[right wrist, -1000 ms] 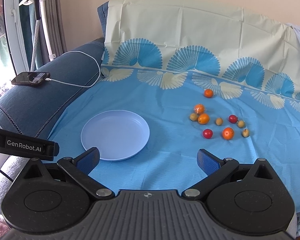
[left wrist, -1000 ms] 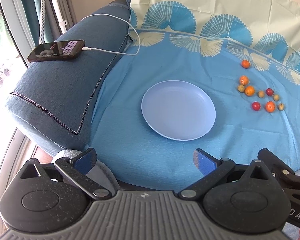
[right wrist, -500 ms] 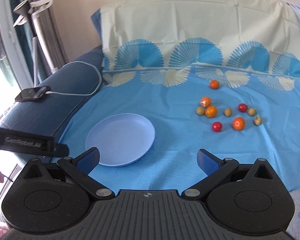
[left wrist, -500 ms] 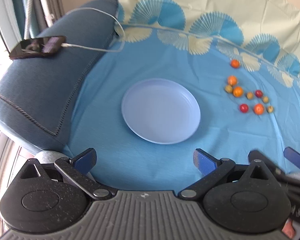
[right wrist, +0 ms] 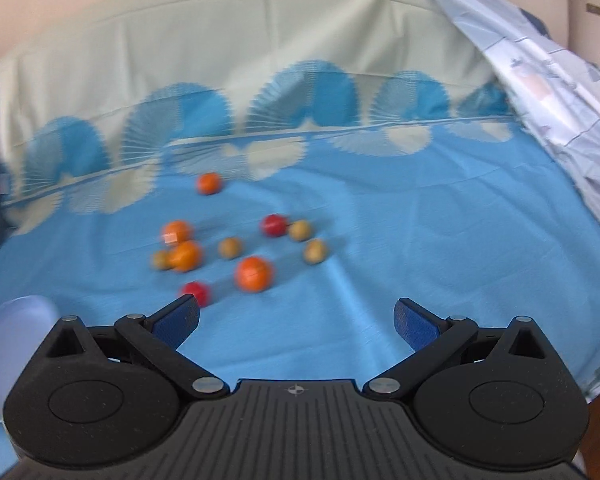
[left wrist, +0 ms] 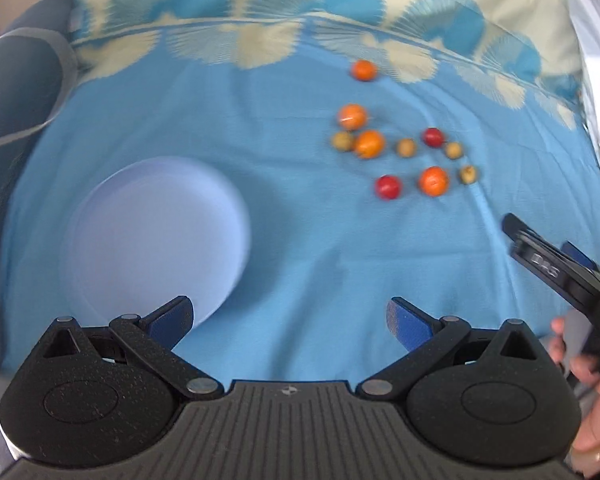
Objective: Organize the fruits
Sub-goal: 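Grasp a red cherry tomato with the left tool while the right grasps a longan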
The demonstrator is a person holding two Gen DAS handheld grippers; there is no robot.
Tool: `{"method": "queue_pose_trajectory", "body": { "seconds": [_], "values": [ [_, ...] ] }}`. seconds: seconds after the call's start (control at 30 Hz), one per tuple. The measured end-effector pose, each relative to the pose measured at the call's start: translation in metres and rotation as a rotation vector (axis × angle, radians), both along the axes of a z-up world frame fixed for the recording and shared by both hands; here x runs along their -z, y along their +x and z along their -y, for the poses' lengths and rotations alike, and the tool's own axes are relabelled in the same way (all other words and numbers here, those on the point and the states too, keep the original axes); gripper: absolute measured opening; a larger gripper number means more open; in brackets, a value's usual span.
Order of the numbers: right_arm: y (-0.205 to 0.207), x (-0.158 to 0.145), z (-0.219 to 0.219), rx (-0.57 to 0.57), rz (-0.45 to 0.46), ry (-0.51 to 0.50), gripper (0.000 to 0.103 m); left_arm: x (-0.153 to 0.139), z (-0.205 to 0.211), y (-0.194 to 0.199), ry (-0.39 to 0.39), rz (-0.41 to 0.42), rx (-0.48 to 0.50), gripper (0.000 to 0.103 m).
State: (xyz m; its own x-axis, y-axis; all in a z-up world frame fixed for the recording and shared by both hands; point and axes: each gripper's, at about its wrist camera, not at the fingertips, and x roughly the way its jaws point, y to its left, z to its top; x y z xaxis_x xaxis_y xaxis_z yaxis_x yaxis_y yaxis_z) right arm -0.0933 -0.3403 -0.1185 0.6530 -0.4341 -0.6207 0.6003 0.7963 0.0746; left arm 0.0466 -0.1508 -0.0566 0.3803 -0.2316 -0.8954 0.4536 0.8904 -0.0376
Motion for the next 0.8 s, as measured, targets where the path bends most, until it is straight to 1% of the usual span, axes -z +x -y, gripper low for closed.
{"method": "queue_pose_trajectory", "body": {
  "seconds": [0.13, 0.23, 0.33, 0.43, 0.47, 0.5, 0.53, 0.63, 0.7, 0.73, 0.77, 0.8],
  "values": [
    [0.039, 0.04, 0.056, 0.04, -0.059, -0.028, 0.102, 0.037, 0.069, 0.026, 0.047, 0.056, 0.057, 0.103],
    [0.068, 0.07, 0.086, 0.012, -0.106, -0.029, 0.102, 0.071, 0.111, 0.05, 0.054, 0.046, 0.099, 0.103],
    [0.098, 0.093, 0.107, -0.055, -0.133, -0.004, 0.102, 0.105, 0.139, 0.074, 0.08, 0.025, 0.114, 0.103],
    [0.117, 0.108, 0.115, -0.121, -0.138, -0.009, 0.102, 0.134, 0.154, 0.096, 0.113, 0.011, 0.102, 0.103],
    [0.119, 0.11, 0.115, -0.136, -0.121, -0.022, 0.102, 0.141, 0.155, 0.101, 0.13, 0.007, 0.101, 0.103],
    [0.122, 0.111, 0.114, -0.147, -0.11, -0.031, 0.102, 0.145, 0.153, 0.104, 0.116, 0.001, 0.105, 0.103],
    [0.125, 0.111, 0.114, -0.156, -0.104, -0.04, 0.102, 0.144, 0.151, 0.105, 0.098, 0.01, 0.098, 0.103],
    [0.128, 0.113, 0.113, -0.162, -0.09, -0.058, 0.102, 0.145, 0.152, 0.103, 0.109, 0.031, 0.112, 0.103],
    [0.128, 0.111, 0.112, -0.162, -0.09, -0.064, 0.102, 0.143, 0.155, 0.104, 0.126, 0.029, 0.104, 0.103],
    [0.128, 0.111, 0.112, -0.162, -0.093, -0.067, 0.1, 0.141, 0.157, 0.104, 0.133, 0.025, 0.093, 0.096],
    [0.127, 0.109, 0.111, -0.171, -0.09, -0.065, 0.096, 0.136, 0.158, 0.102, 0.116, 0.028, 0.089, 0.087],
    [0.126, 0.107, 0.11, -0.188, -0.078, -0.06, 0.079, 0.13, 0.158, 0.098, 0.089, 0.033, 0.1, 0.061]
  ]
}}
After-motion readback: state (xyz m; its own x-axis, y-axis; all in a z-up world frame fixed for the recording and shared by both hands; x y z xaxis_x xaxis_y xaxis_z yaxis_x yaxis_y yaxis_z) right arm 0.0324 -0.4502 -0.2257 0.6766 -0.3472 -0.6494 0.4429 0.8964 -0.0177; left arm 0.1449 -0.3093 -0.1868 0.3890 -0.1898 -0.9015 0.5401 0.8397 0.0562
